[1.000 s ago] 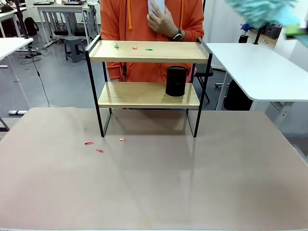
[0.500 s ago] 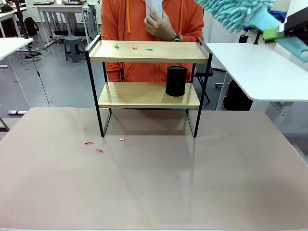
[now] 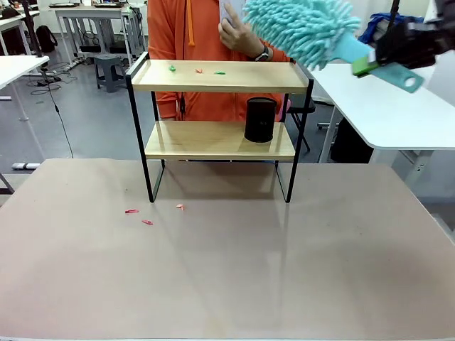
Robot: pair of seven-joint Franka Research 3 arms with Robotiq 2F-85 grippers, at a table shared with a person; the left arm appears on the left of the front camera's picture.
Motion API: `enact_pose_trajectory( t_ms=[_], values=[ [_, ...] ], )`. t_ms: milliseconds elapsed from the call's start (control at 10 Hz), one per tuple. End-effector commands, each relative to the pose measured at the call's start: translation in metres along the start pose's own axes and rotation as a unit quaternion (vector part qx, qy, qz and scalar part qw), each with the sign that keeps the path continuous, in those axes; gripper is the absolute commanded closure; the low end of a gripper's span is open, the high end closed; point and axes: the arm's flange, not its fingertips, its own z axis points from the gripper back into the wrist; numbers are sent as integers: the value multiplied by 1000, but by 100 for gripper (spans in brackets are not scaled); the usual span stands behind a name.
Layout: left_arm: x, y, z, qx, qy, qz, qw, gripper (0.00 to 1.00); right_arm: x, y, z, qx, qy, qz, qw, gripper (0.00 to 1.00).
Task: Clean the shelf.
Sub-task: Clean the remaining tier of the Shelf with the Duster once objects are removed.
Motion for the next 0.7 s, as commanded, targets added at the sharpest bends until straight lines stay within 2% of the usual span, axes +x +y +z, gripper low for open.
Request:
enact_pose_trajectory(
  t_ms=[0, 200, 400, 600],
  values=[
    [-3, -1, -2, -8, -9, -10, 1000, 0, 39, 10, -18, -28, 37, 5, 999, 87],
    [-3, -1, -2, -8, -9, -10, 1000, 0, 63, 20, -41, -52, 29, -11, 998, 87],
    [-3, -1, -2, -8, -9, -10, 1000, 0, 88, 18, -79, -75, 48, 11, 996, 87],
    [-3, -1, -2, -8, -9, -10, 1000, 0, 95, 8, -106, -51, 54, 8, 997, 87]
  ],
)
